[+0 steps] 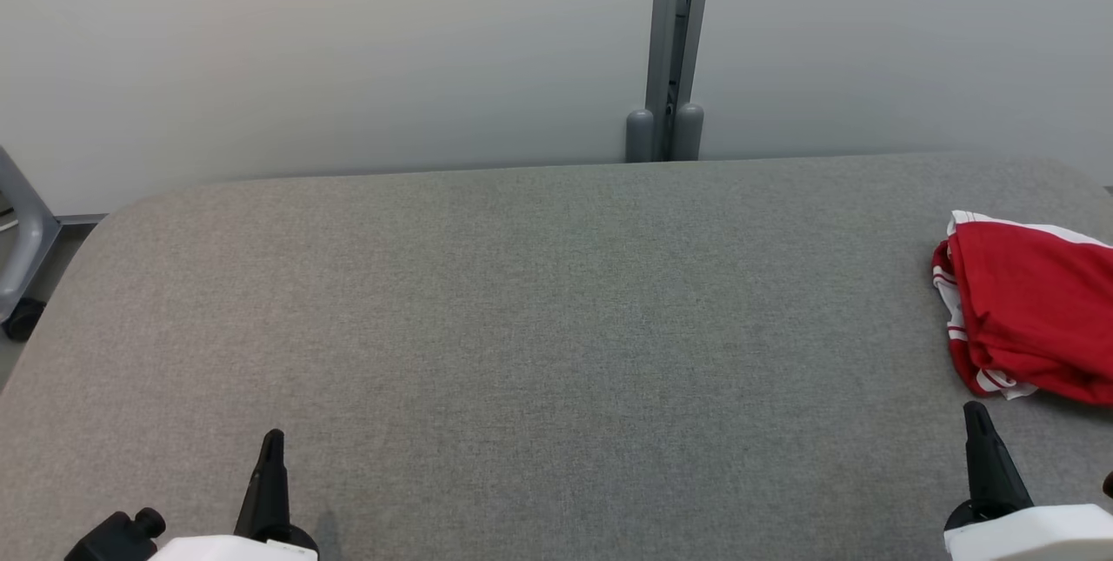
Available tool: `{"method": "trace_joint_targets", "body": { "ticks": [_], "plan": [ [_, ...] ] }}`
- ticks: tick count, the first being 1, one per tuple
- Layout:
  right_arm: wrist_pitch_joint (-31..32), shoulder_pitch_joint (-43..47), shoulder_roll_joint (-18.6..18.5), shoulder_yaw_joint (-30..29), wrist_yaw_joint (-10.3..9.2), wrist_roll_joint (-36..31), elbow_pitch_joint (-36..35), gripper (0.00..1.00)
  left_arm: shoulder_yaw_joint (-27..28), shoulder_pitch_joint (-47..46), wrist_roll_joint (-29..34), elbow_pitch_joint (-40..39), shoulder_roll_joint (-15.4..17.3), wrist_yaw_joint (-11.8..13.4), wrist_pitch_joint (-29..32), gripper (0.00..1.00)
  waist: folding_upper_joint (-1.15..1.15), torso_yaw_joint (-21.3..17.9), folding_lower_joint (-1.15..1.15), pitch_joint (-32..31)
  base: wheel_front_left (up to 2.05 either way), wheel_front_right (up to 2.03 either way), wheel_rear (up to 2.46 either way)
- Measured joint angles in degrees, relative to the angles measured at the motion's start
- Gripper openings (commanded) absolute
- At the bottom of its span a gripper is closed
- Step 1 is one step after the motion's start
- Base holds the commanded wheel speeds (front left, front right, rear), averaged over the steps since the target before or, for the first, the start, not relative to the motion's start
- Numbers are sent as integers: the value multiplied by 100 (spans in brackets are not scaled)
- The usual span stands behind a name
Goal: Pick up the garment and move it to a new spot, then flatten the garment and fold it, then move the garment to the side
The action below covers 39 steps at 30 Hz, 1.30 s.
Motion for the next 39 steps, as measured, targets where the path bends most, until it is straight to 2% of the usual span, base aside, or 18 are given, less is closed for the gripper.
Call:
{"method": "trace_joint_targets", "body": {
  "ticks": [12, 39],
  "plan": [
    [226, -164, -13, -23, 0, 1040, 78, 0, 124, -183, -784, 26, 8, -109, 246, 0, 0, -12, 0, 39, 0, 0, 0],
    [616, -463, -37, -57, -1, 2773, 171, 0, 346, -551, -2103, 70, 19, -281, 634, 0, 0, -35, 0, 115, 0, 0, 0]
  ]
}}
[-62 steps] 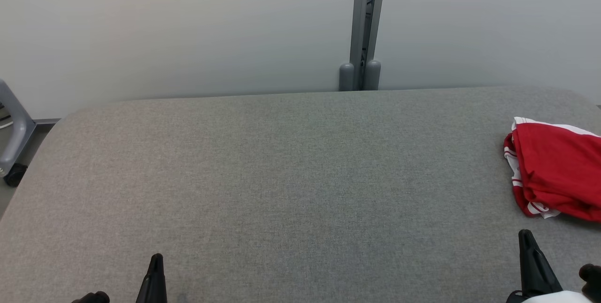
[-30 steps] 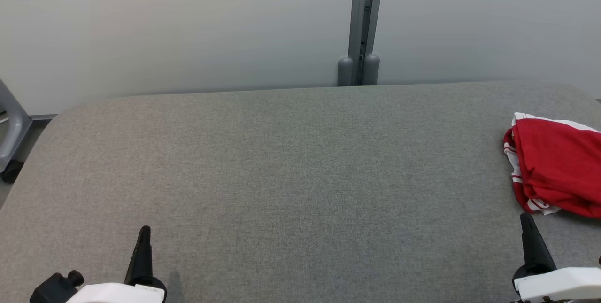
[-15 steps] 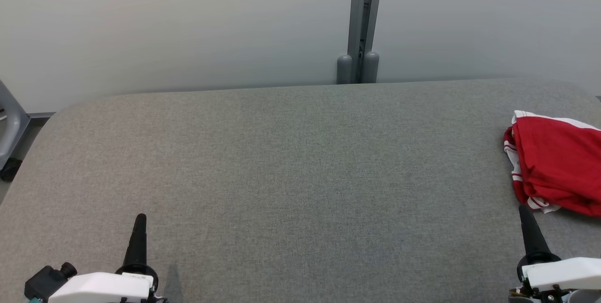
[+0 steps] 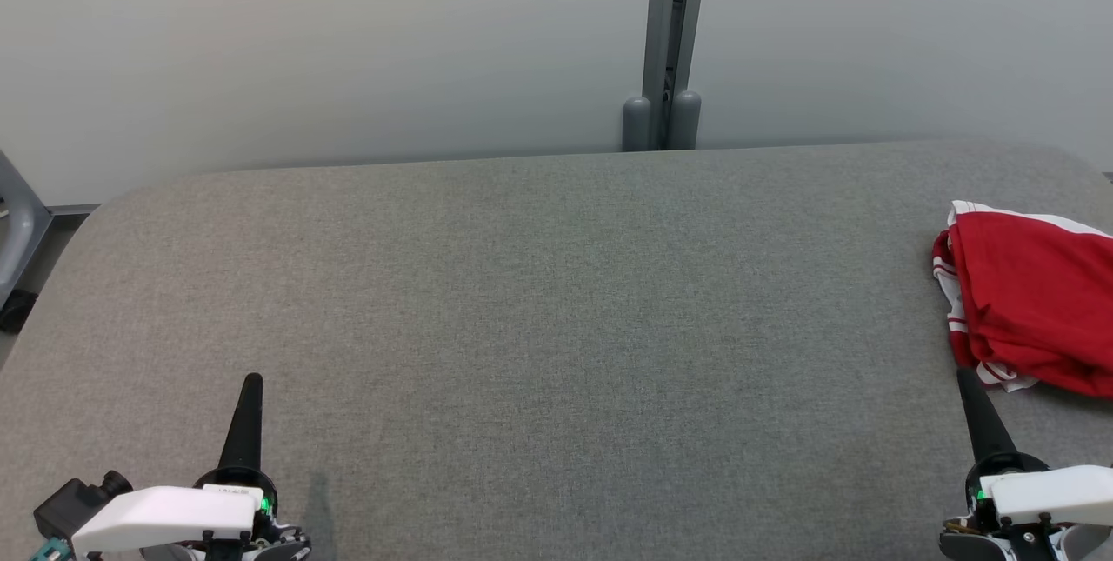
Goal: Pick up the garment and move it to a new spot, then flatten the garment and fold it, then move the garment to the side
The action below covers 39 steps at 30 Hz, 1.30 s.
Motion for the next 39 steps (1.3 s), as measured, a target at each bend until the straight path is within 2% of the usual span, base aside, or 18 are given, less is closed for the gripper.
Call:
{"method": "trace_joint_targets", "body": {
  "ticks": [39],
  "plan": [
    [435, -356, -27, -32, 0, 2006, 127, 0, 254, -399, -1495, 48, 11, -208, 454, 0, 0, -35, 0, 115, 0, 0, 0]
  ]
}}
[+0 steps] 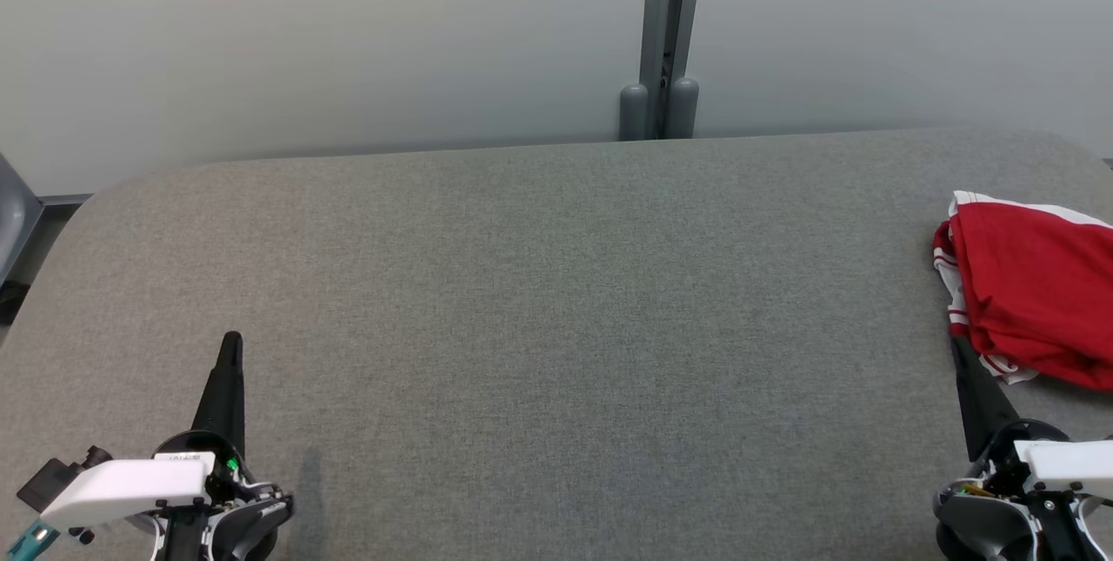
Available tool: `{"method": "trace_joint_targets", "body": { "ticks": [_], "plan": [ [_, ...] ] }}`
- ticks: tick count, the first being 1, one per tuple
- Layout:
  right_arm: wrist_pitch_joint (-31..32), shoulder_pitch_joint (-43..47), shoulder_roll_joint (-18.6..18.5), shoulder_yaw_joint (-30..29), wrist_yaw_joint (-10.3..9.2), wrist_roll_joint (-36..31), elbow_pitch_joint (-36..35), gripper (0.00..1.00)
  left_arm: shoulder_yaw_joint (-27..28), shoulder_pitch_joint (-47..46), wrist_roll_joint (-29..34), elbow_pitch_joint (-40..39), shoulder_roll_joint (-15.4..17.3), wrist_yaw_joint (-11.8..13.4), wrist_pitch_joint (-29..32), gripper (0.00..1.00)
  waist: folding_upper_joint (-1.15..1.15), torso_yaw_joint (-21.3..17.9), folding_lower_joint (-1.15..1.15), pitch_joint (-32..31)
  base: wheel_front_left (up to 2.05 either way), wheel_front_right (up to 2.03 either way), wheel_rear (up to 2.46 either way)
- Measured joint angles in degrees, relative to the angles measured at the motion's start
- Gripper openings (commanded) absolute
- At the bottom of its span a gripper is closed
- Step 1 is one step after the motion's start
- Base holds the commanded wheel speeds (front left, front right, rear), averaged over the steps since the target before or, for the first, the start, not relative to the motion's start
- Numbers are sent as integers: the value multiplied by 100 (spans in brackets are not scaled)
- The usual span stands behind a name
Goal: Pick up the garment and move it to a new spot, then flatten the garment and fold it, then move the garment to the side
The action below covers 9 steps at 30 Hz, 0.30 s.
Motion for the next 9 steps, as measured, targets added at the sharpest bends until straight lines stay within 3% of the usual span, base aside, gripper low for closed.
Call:
{"method": "trace_joint_targets", "body": {
  "ticks": [9],
  "plan": [
    [57, -57, -4, -4, 0, 256, 12, 0, 34, -81, -200, 5, 1, -37, 60, 0, 0, -5, 0, 17, 0, 0, 0]
  ]
}}
